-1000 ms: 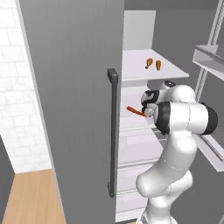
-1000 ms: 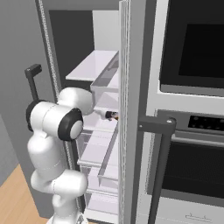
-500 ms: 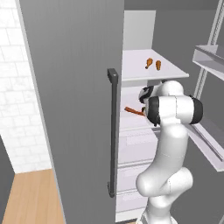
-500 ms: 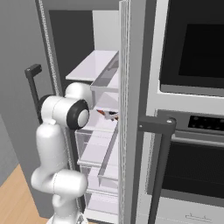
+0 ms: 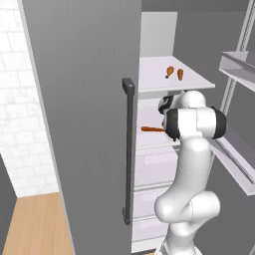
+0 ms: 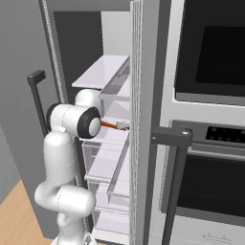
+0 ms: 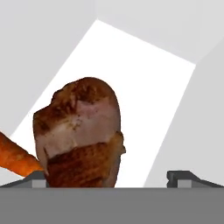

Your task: Place one carrot and one chicken drumstick in each tupperware on the nearby counter, to pack two identical lunches.

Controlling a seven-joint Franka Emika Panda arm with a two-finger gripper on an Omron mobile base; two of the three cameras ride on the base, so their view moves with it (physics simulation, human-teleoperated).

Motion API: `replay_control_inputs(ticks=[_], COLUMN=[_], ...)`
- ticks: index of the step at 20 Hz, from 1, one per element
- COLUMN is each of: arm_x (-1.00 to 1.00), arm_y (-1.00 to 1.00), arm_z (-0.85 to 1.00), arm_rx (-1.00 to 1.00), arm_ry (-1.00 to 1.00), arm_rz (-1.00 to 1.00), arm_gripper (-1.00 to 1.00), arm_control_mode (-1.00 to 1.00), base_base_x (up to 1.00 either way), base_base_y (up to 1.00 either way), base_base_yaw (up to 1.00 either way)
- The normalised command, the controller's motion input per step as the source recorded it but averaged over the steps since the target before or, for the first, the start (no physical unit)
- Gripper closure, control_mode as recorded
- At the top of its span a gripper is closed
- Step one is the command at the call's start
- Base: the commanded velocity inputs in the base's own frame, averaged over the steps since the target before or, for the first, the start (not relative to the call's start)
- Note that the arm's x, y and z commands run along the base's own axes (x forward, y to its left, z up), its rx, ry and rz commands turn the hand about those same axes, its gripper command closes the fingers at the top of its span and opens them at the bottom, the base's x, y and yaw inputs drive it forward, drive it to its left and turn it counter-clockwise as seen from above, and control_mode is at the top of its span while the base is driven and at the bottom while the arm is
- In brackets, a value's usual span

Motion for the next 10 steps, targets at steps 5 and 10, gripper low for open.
replay_control_inputs(ticks=[5,10], arm_x=[-0.24,-0.38], arm_y=[0.15,0.34], arm_z=[-0.66,-0.39], arm_rx=[0.00,0.00], arm_ry=[0.00,0.03], arm_rz=[0.00,0.06], arm_gripper=[-1.00,-1.00], arm_control_mode=[-1.00,-1.00], base_base_x=[0.00,0.00], base_base_y=[0.00,0.00], base_base_yaw=[0.00,0.00])
